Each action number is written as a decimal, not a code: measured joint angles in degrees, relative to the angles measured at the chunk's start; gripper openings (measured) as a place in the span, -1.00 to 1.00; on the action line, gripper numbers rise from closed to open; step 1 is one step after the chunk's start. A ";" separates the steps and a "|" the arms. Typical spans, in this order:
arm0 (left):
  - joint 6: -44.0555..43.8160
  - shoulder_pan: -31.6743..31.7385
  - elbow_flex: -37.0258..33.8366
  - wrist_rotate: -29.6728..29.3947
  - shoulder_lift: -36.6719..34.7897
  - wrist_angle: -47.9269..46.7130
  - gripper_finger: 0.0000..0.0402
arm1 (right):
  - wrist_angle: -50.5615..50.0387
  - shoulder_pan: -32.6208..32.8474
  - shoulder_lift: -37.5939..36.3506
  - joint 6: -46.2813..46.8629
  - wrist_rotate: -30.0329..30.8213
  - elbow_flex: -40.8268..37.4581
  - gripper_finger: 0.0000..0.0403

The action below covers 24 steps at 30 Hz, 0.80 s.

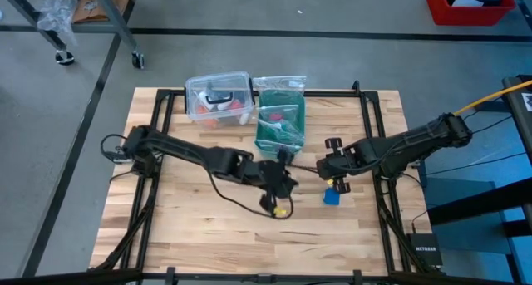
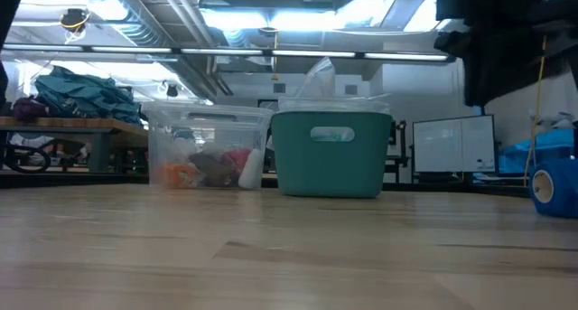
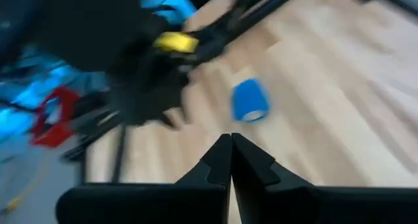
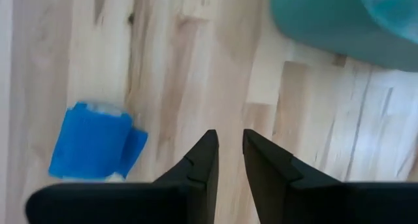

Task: Roll bandage
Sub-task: Open the transparent zip bag

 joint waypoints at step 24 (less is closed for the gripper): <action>-0.69 -1.79 -0.13 2.28 -3.79 2.19 -1.00 | 4.97 -8.28 -0.12 2.58 5.50 -0.13 -0.62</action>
